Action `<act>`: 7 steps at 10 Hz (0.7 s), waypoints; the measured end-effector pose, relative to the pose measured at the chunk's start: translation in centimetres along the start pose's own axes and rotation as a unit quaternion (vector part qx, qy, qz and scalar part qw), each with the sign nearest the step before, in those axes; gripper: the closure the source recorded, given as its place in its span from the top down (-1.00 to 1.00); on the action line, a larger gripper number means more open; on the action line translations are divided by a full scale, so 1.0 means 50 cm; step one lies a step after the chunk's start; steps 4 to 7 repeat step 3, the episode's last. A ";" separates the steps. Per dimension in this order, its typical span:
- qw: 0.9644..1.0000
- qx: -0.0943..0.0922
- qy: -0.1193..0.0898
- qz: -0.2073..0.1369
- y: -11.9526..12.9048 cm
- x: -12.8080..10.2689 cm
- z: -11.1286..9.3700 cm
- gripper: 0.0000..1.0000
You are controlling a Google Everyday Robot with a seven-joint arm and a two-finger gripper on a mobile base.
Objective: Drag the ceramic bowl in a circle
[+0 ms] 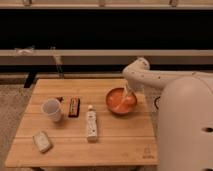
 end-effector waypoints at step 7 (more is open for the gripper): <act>0.997 -0.069 0.022 -0.006 -0.021 -0.037 -0.044 0.60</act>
